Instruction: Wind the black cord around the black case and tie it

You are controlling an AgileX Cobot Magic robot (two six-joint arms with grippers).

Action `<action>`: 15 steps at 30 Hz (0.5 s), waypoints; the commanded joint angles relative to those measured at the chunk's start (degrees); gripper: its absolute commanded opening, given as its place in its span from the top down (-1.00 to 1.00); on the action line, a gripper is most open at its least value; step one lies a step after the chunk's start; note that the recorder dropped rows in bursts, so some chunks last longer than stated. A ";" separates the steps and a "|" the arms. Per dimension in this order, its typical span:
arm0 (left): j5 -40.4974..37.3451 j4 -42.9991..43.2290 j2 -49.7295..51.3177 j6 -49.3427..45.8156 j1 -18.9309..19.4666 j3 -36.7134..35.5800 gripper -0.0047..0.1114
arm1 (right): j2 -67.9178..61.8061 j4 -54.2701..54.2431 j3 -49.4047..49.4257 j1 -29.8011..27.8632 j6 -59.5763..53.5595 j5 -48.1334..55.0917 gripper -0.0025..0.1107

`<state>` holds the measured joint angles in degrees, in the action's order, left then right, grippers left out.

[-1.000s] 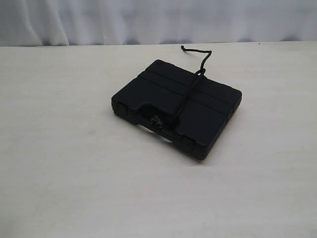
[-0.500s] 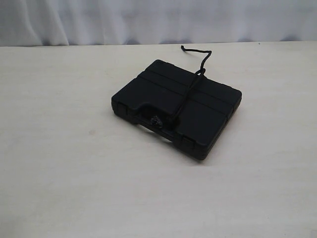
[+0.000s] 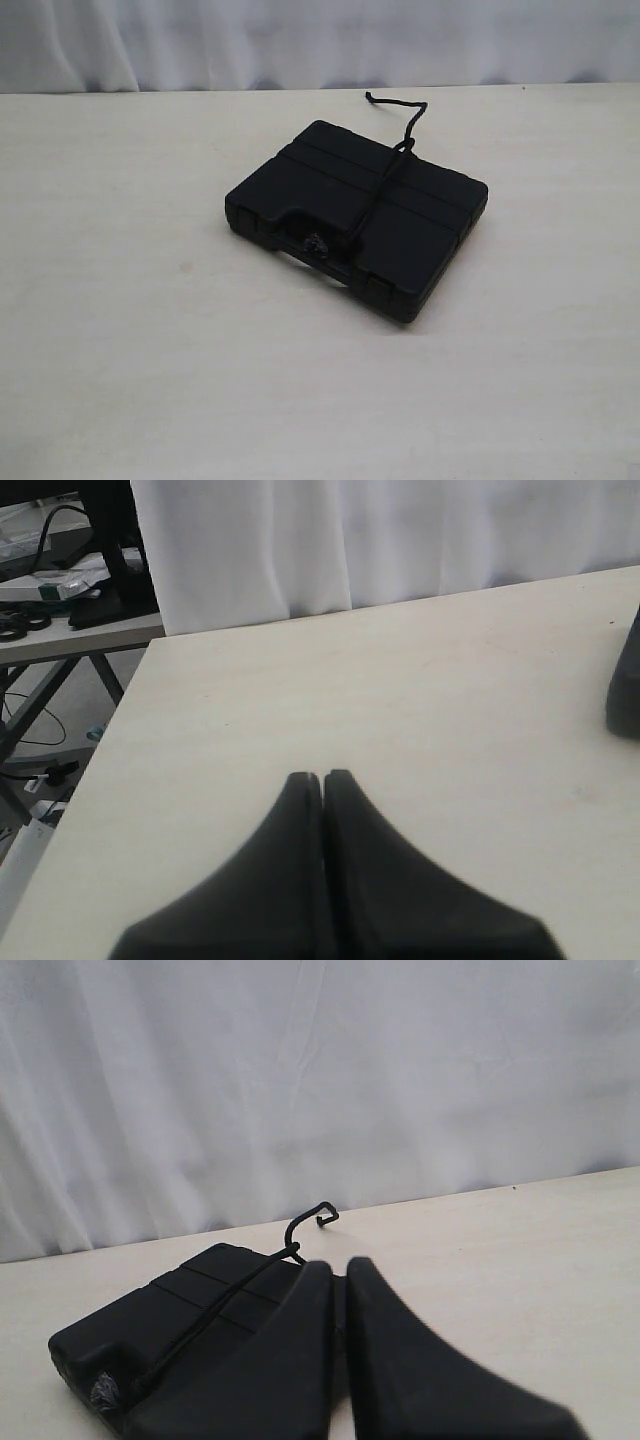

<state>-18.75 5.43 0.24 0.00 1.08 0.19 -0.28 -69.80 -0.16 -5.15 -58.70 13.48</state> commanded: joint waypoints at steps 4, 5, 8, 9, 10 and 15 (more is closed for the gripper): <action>0.95 -0.04 -0.24 0.32 -0.41 -0.19 0.92 | 0.28 0.42 0.16 -0.17 -0.38 -0.18 0.88; 0.95 -0.04 -0.24 0.32 -0.41 -0.19 0.92 | 0.28 0.42 0.16 -0.17 -0.38 -0.18 0.88; 0.95 -0.04 -0.24 0.32 -0.41 -0.19 0.92 | 0.28 0.42 0.16 -0.04 -0.38 -0.18 0.88; 0.95 -0.04 -0.24 0.32 -0.41 -0.19 0.92 | 0.28 0.42 0.16 -0.04 -0.38 -0.18 0.88; 0.95 -0.04 -0.24 0.32 -0.41 -0.19 0.92 | 0.28 0.42 0.16 -0.04 -0.38 -0.18 0.88; 0.95 -0.04 -0.24 0.32 -0.41 -0.19 0.92 | 0.28 0.42 0.16 0.13 -0.38 -0.18 0.88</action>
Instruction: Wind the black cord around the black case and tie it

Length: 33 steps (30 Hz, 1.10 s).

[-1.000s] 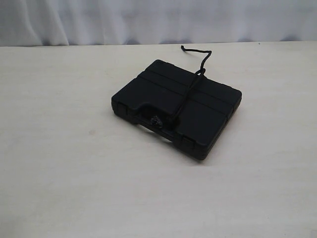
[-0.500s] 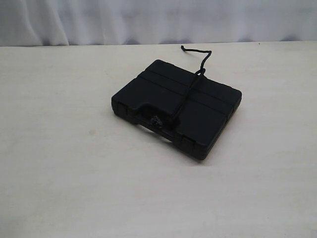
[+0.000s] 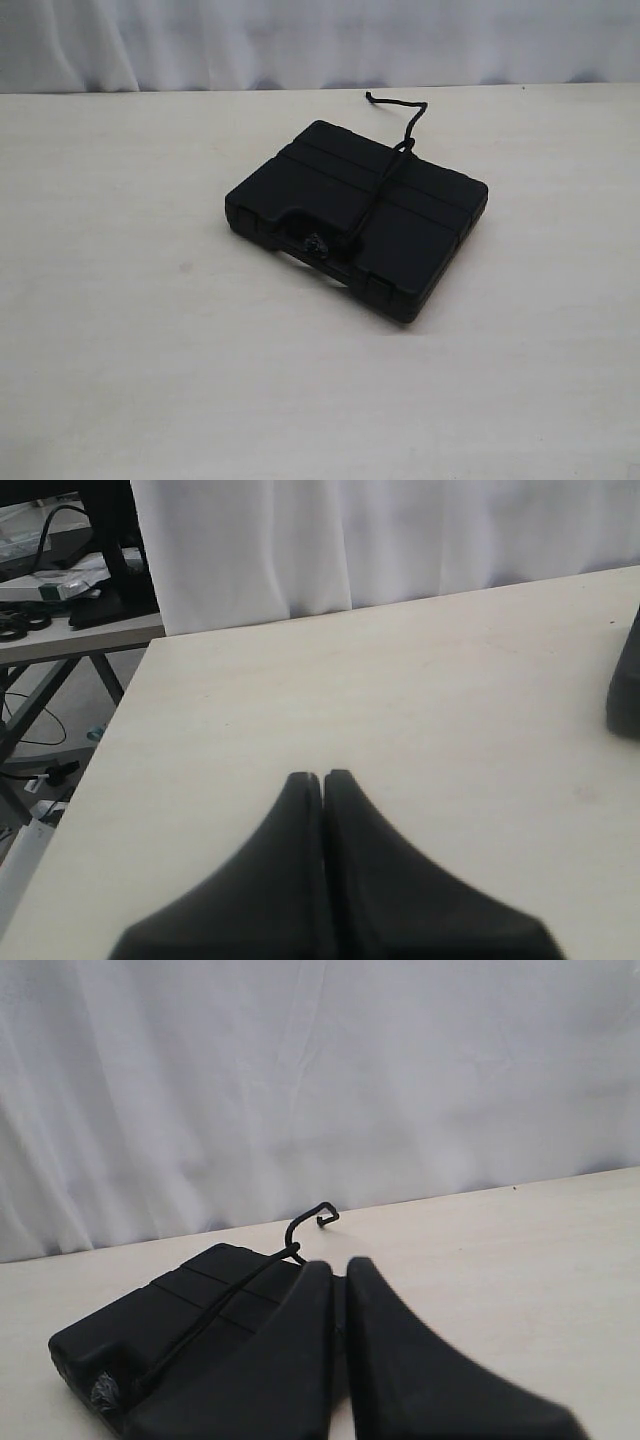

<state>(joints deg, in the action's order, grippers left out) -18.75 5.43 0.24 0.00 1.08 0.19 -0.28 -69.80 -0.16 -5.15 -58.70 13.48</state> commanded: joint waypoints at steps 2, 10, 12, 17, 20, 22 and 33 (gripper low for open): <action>0.95 -0.04 -0.24 0.32 -0.41 -0.19 0.92 | 0.28 0.42 0.16 1.95 -0.38 -0.18 0.88; 0.95 -0.04 -0.24 0.32 -0.41 -0.19 0.92 | 0.28 -0.85 0.16 7.37 -0.60 -9.93 0.88; 0.95 -0.04 -0.24 0.32 -0.41 -0.19 0.92 | 0.28 -0.85 0.16 7.37 -0.60 -12.10 0.88; 0.95 -0.04 -0.24 0.32 -0.41 -0.19 0.92 | 0.28 15.98 0.16 7.37 10.27 -12.64 0.88; 0.95 -0.04 -0.24 0.32 -0.41 -0.19 0.92 | 0.28 34.80 0.16 7.37 25.87 -13.48 0.88; 0.95 -0.04 -0.24 0.32 -0.41 -0.19 0.92 | 0.28 44.44 0.16 7.37 34.32 -13.48 0.88; 0.95 -0.04 -0.24 0.32 -0.41 -0.19 0.92 | 0.28 68.94 0.16 7.37 58.31 -13.48 0.88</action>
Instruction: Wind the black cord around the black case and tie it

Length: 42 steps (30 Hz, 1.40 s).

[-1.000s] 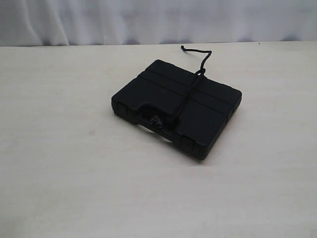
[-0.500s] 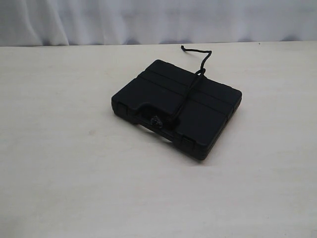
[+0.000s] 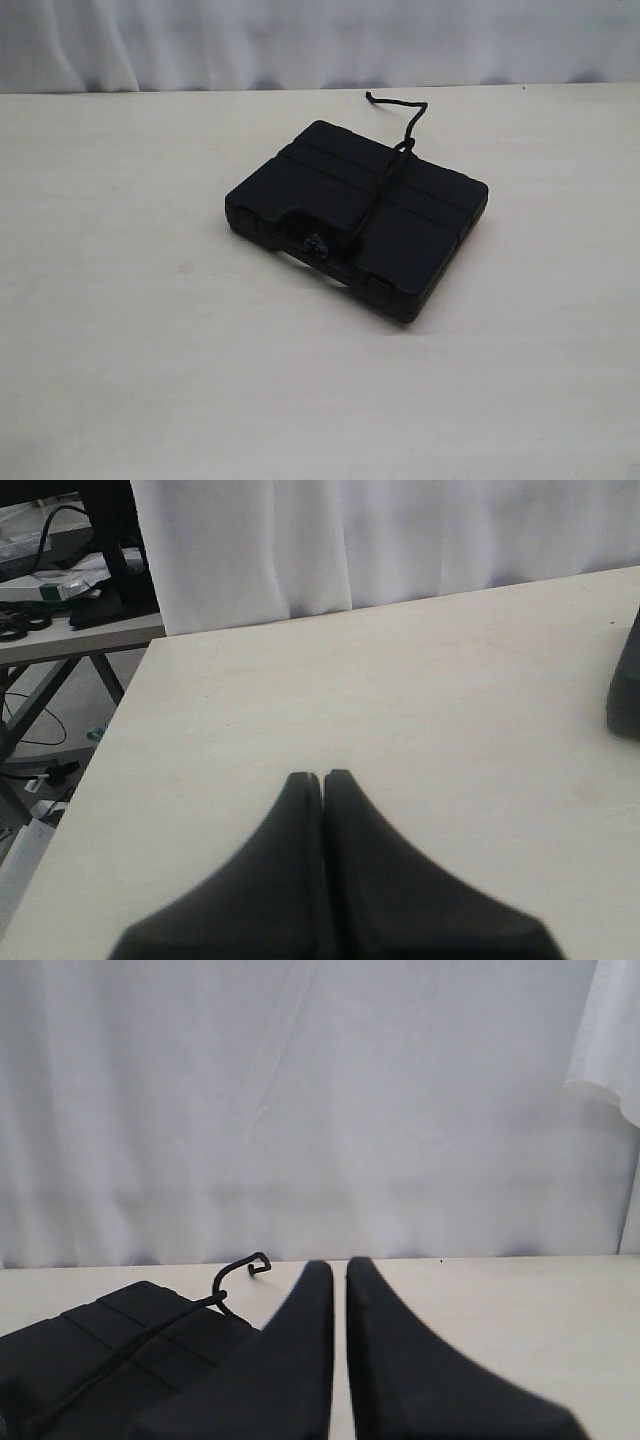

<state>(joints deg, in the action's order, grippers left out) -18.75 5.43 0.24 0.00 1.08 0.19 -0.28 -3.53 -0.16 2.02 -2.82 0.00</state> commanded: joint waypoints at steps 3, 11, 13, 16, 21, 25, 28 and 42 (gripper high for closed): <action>0.95 -0.04 -0.24 0.32 -0.41 -0.19 0.92 | 0.28 2.67 0.16 0.20 2.44 0.00 0.88; 0.95 -0.04 -0.24 0.32 -0.41 -0.19 0.92 | 0.28 3.15 0.16 0.20 2.02 2.86 0.88; 0.95 -0.04 -0.24 0.32 -0.41 -0.19 0.92 | 0.28 3.15 0.16 0.20 1.57 3.29 0.88; 0.95 -0.04 -0.24 0.32 -0.41 -0.19 0.92 | 0.28 3.15 0.16 0.20 -1.46 3.52 0.88; 0.95 -0.04 -0.24 0.32 -0.41 -0.19 0.92 | 0.28 6.00 0.16 0.20 -2.56 9.20 0.88; 0.95 -0.04 -0.24 0.32 -0.41 -0.19 0.92 | 0.28 12.62 0.16 0.20 5.26 12.63 0.88; 0.95 -0.04 -0.24 0.32 -0.41 -0.19 0.92 | 0.28 11.84 0.16 0.20 5.07 13.55 0.88; 0.95 -0.04 -0.24 0.32 -0.41 -0.19 0.92 | 0.28 10.41 0.16 6.33 -0.44 17.71 0.88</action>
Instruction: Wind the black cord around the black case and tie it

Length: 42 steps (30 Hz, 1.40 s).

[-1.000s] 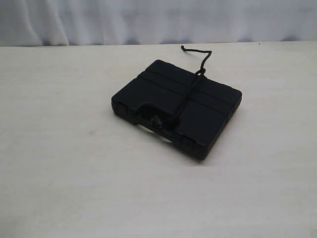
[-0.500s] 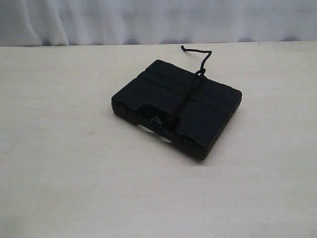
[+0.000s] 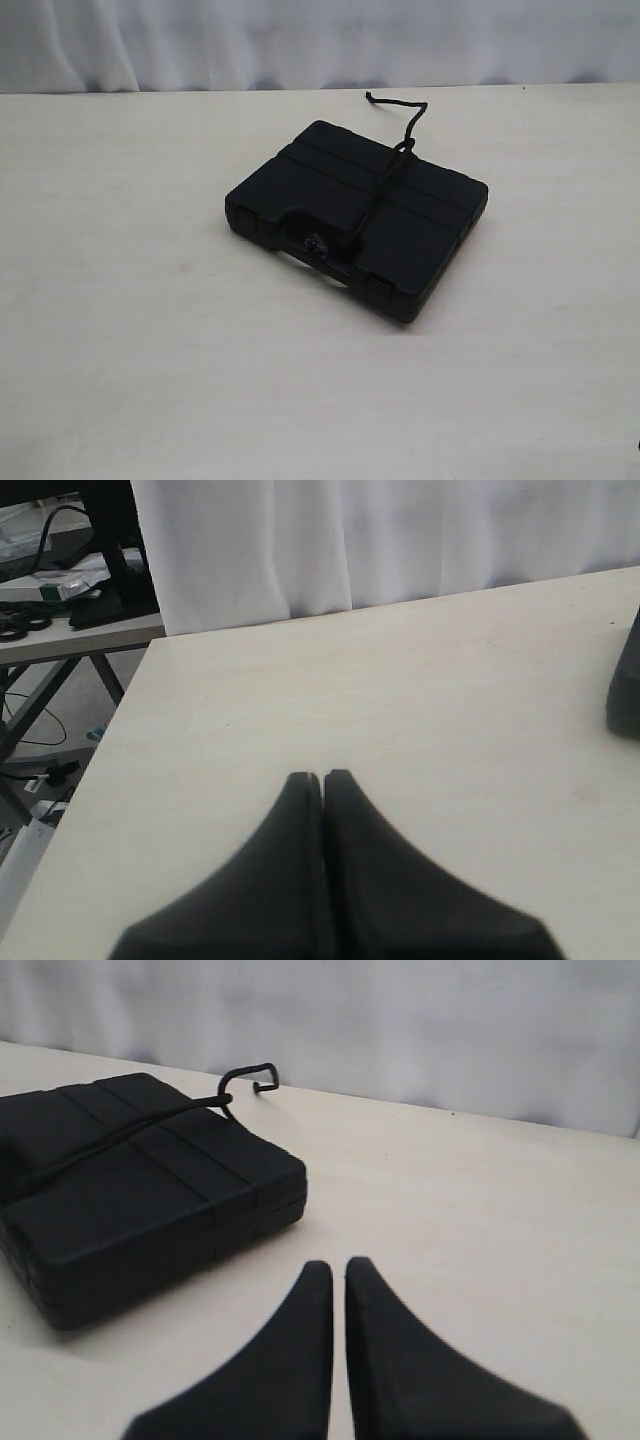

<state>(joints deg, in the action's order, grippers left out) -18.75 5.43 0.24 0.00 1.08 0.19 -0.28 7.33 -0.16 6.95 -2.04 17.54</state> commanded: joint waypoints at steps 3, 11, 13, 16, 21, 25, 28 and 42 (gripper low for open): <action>0.95 -0.04 -0.24 0.32 -0.41 -0.19 0.92 | 0.28 -1.35 0.16 0.65 -1.22 0.17 0.88; 0.95 -0.04 -0.24 0.32 -0.41 -0.19 0.92 | 0.28 -3.89 0.16 0.20 -2.01 0.17 0.88; 0.95 -0.04 -0.24 0.32 -0.41 -0.19 0.92 | 0.28 -3.90 0.16 0.20 -1.77 0.17 0.88; 0.95 -0.04 -0.24 0.32 -0.41 -0.19 0.92 | 0.28 -4.74 0.16 0.20 -1.64 0.54 0.88; 0.95 -0.04 -0.24 0.32 -0.41 -0.19 0.92 | 0.28 -5.23 0.16 0.20 -1.64 0.77 0.88; 0.95 -0.04 -0.24 0.32 -0.41 -0.19 0.92 | 0.28 -5.23 0.16 0.20 -1.61 0.99 0.88; 0.95 -0.04 -0.24 0.32 -0.41 -0.19 0.92 | 0.28 -5.23 0.16 0.20 -1.61 0.74 0.88; 0.95 -0.04 -0.24 0.32 -0.41 -0.19 0.92 | 0.28 -5.23 0.16 0.20 -1.61 0.74 0.88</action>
<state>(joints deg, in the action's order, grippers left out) -18.75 5.43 0.24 0.00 1.08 0.19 -0.28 2.21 -0.16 7.50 -3.58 18.49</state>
